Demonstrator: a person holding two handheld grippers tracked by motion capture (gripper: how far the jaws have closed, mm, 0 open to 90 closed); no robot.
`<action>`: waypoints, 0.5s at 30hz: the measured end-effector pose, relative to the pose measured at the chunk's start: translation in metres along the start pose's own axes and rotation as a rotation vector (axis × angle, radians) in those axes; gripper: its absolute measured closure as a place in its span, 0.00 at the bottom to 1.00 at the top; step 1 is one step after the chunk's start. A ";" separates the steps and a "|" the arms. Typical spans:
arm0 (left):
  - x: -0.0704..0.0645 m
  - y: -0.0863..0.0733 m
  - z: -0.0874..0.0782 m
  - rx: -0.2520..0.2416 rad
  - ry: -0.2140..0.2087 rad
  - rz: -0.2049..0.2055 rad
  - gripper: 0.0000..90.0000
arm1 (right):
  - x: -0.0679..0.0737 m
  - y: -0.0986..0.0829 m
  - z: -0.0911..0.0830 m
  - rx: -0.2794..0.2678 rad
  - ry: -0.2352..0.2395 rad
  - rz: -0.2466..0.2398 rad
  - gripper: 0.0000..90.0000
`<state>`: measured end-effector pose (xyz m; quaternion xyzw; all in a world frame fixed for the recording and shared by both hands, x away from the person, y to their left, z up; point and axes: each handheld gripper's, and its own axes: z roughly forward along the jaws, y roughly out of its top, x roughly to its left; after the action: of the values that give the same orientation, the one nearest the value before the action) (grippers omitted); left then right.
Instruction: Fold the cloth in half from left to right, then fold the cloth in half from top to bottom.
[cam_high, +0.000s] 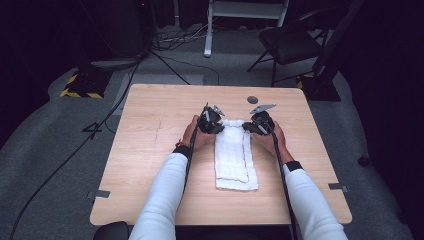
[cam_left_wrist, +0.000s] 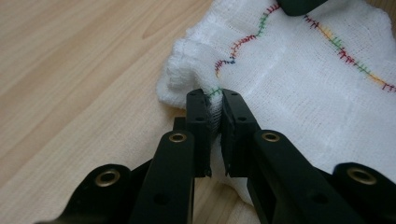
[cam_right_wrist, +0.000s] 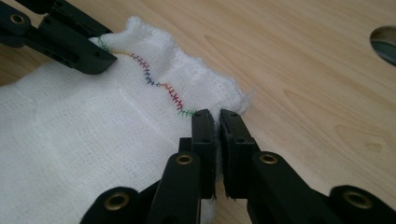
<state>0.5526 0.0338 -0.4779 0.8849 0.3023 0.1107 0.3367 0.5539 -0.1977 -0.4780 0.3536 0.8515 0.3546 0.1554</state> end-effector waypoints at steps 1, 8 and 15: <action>0.000 0.004 -0.005 -0.013 0.003 0.006 0.92 | 0.000 0.002 -0.005 -0.019 -0.005 -0.004 0.95; 0.000 0.014 -0.026 -0.067 0.012 0.030 0.92 | 0.004 0.012 -0.024 -0.083 -0.022 -0.033 0.95; -0.008 0.009 -0.044 -0.116 -0.016 0.071 0.92 | 0.013 0.014 -0.042 -0.121 -0.012 -0.056 0.95</action>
<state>0.5324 0.0466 -0.4392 0.8748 0.2613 0.1330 0.3856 0.5304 -0.2019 -0.4387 0.3217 0.8371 0.3988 0.1915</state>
